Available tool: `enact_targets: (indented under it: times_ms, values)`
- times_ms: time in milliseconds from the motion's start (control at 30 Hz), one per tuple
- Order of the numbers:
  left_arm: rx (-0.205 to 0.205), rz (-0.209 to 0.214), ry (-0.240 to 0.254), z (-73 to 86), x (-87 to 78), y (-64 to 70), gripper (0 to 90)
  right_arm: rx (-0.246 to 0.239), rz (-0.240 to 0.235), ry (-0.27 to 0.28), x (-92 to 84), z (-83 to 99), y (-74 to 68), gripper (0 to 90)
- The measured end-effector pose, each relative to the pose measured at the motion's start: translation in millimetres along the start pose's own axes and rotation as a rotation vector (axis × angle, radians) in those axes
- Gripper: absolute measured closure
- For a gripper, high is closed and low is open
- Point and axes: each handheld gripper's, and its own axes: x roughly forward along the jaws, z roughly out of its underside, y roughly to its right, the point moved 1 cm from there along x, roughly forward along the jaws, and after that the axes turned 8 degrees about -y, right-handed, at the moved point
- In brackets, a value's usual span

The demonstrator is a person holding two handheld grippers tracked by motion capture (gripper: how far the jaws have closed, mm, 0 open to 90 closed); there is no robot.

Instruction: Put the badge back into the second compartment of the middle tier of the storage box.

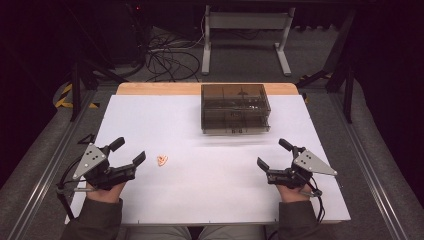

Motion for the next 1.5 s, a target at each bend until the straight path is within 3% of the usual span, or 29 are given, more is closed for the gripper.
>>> enact_targets:
  times_ms: [333, 400, 667, 700, 1000, 1200, 1500]
  values:
    - [-0.031, 0.018, -0.1, 1.0, 19.5, 7.0, 24.1, 0.007, 0.003, 0.007, 0.0, -0.6, -0.8, 1.7]
    - [-0.073, 0.039, -0.119, 2.3, 26.0, 5.2, 25.8, 0.001, 0.01, 0.001, 0.4, -0.4, -0.5, 1.8]
    - [-0.131, 0.062, -0.173, 7.8, 44.3, 3.1, 30.5, -0.015, 0.021, -0.006, 0.3, -0.9, -2.5, 1.8]
    - [-0.16, 0.08, -0.193, 9.0, 48.8, 0.6, 30.5, -0.015, 0.023, -0.006, 0.5, -0.9, -2.6, 1.8]
    - [-0.231, 0.088, -0.264, 14.3, 62.5, -11.6, 37.6, -0.013, 0.03, -0.017, 1.7, -0.3, -2.9, 1.8]
    - [-0.305, 0.098, -0.321, 26.5, 70.4, -21.6, 46.3, -0.011, 0.032, -0.026, 2.7, 0.2, -2.5, 1.9]
    - [-0.323, 0.106, -0.392, 33.6, 81.7, -25.6, 56.8, -0.013, 0.03, -0.033, 4.0, 0.8, -3.4, 2.2]
